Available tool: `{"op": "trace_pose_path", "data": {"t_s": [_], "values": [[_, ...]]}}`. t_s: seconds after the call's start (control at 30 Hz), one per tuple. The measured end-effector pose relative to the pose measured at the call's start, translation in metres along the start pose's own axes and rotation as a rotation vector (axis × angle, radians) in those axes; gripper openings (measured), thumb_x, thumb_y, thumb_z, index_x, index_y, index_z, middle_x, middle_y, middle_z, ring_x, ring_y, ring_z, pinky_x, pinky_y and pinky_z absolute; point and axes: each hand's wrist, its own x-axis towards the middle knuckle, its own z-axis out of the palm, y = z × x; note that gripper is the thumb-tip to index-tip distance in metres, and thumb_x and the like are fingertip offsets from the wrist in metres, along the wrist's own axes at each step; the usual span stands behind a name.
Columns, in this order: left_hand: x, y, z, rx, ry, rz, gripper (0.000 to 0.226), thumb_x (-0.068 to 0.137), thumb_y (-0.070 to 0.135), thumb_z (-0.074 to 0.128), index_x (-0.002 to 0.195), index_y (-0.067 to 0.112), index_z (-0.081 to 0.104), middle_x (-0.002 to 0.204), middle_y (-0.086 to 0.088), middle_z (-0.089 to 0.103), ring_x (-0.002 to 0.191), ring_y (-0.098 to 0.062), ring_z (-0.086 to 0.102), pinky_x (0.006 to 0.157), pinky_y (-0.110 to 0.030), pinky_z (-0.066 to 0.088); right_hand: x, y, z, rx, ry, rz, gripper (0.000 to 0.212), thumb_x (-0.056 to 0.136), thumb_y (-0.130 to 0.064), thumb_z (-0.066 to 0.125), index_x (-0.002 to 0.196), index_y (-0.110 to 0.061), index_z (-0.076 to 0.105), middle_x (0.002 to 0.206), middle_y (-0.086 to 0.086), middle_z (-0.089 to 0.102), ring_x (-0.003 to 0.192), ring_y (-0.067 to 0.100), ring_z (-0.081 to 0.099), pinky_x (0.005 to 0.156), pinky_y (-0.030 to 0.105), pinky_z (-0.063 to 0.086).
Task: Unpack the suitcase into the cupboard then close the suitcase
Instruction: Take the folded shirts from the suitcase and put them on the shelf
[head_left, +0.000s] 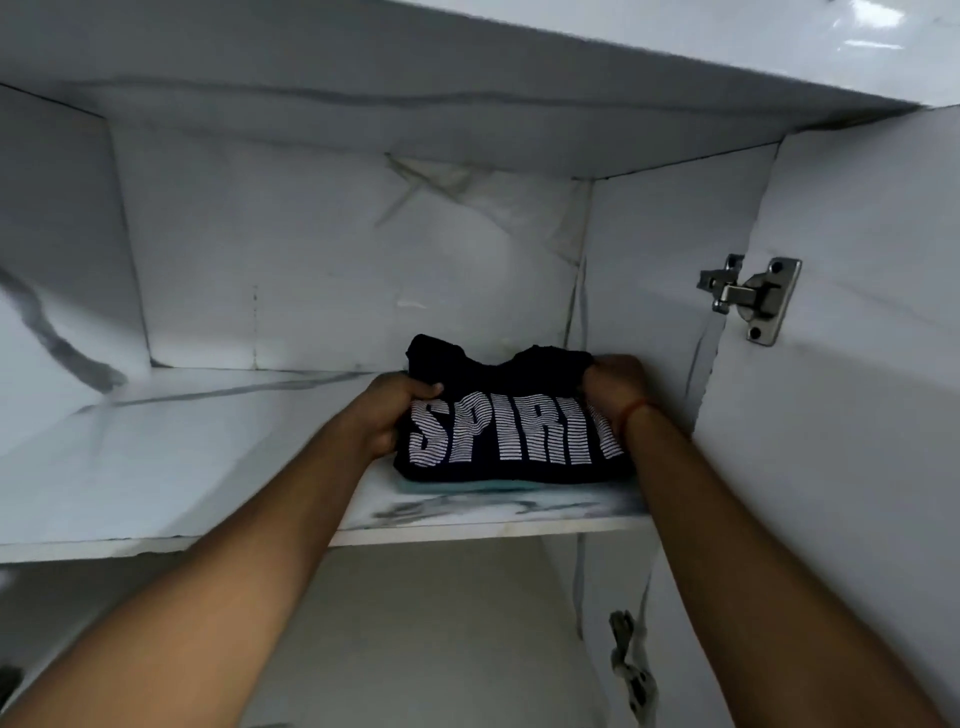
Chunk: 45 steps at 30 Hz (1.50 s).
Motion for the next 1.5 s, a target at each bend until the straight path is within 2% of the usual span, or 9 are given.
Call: {"op": "trace_pose_path", "data": {"t_s": [0.17, 0.3, 0.4, 0.5, 0.6, 1.17, 1.3, 1.4, 1.5], "values": [[0.018, -0.014, -0.009, 0.361, 0.134, -0.016, 0.017, 0.088, 0.003, 0.065, 0.099, -0.010, 0.065, 0.095, -0.023, 0.070, 0.071, -0.026, 0.066, 0.070, -0.034, 0.056, 0.009, 0.014, 0.006, -0.536, -0.098, 0.056, 0.034, 0.087, -0.008, 0.056, 0.119, 0.004, 0.055, 0.120, 0.023, 0.059, 0.108, 0.033, 0.059, 0.081, 0.028, 0.044], [0.023, -0.005, -0.038, 1.017, 0.383, 0.219, 0.049, 0.090, 0.043, 0.062, 0.103, -0.003, 0.070, 0.102, -0.020, 0.071, 0.096, -0.029, 0.067, 0.089, -0.034, 0.049, -0.032, -0.004, 0.018, -0.771, 0.021, -0.309, 0.053, 0.093, -0.036, 0.052, 0.138, -0.010, 0.042, 0.139, 0.016, 0.047, 0.127, 0.033, 0.044, 0.098, 0.037, 0.041], [0.019, -0.008, -0.063, 1.398, 0.411, 0.312, 0.067, 0.095, 0.053, 0.044, 0.147, 0.011, 0.036, 0.153, -0.015, 0.035, 0.141, -0.027, 0.030, 0.114, -0.036, 0.024, -0.063, -0.008, 0.037, -0.799, -0.168, -0.434, 0.072, 0.087, -0.072, 0.034, 0.149, -0.037, 0.024, 0.158, 0.004, 0.023, 0.145, 0.029, 0.016, 0.115, 0.055, 0.019], [0.024, -0.019, -0.078, 1.631, 0.169, 0.135, 0.073, 0.094, 0.066, 0.027, 0.154, 0.028, 0.010, 0.163, -0.006, 0.003, 0.149, -0.023, 0.002, 0.119, -0.048, 0.004, -0.079, 0.009, 0.046, -0.919, -0.307, -0.361, 0.081, 0.078, -0.086, 0.025, 0.149, -0.047, 0.014, 0.162, 0.001, 0.010, 0.148, 0.031, 0.003, 0.113, 0.065, 0.007], [0.030, -0.020, -0.079, 1.688, 0.069, 0.021, 0.072, 0.094, 0.069, 0.019, 0.154, 0.030, 0.009, 0.163, -0.005, 0.002, 0.149, -0.023, 0.001, 0.119, -0.049, 0.003, -0.081, 0.026, 0.054, -0.947, -0.258, -0.376, 0.079, 0.078, -0.084, 0.033, 0.147, -0.048, 0.020, 0.161, 0.000, 0.014, 0.148, 0.029, 0.007, 0.112, 0.065, 0.010], [0.025, -0.020, -0.081, 1.609, 0.087, 0.063, 0.072, 0.093, 0.069, 0.025, 0.154, 0.031, 0.015, 0.162, -0.002, 0.007, 0.149, -0.020, 0.006, 0.120, -0.042, 0.003, -0.035, 0.037, 0.077, -0.936, -0.135, -0.418, 0.067, 0.087, -0.072, 0.036, 0.145, -0.038, 0.035, 0.156, 0.003, 0.029, 0.145, 0.029, 0.021, 0.113, 0.059, 0.017], [0.011, -0.021, -0.081, 1.395, 0.219, 0.165, 0.057, 0.095, 0.056, 0.041, 0.143, 0.025, 0.044, 0.152, -0.004, 0.038, 0.137, -0.023, 0.038, 0.113, -0.034, 0.030, -0.075, 0.041, 0.074, -0.522, 0.020, -0.692, 0.033, 0.093, -0.039, 0.050, 0.111, -0.017, 0.068, 0.109, 0.006, 0.068, 0.105, 0.025, 0.061, 0.087, 0.037, 0.049], [-0.026, -0.021, -0.078, 1.372, 0.347, 0.343, 0.041, 0.094, 0.046, 0.051, 0.126, 0.022, 0.061, 0.133, -0.007, 0.056, 0.118, -0.024, 0.055, 0.101, -0.033, 0.043, -0.112, 0.040, 0.080, -0.229, 0.056, -0.780, 0.022, 0.094, -0.026, 0.052, 0.104, -0.015, 0.069, 0.095, 0.001, 0.072, 0.085, 0.017, 0.066, 0.075, 0.033, 0.054], [-0.077, -0.022, -0.079, 1.358, 0.405, 0.572, 0.021, 0.093, 0.030, 0.058, 0.108, 0.020, 0.069, 0.113, -0.004, 0.065, 0.111, -0.021, 0.056, 0.091, -0.030, 0.045, -0.145, 0.034, 0.096, 0.118, -0.002, -0.681, 0.016, 0.095, -0.023, 0.055, 0.098, -0.019, 0.071, 0.081, -0.010, 0.071, 0.070, 0.010, 0.067, 0.067, 0.030, 0.056]]}}
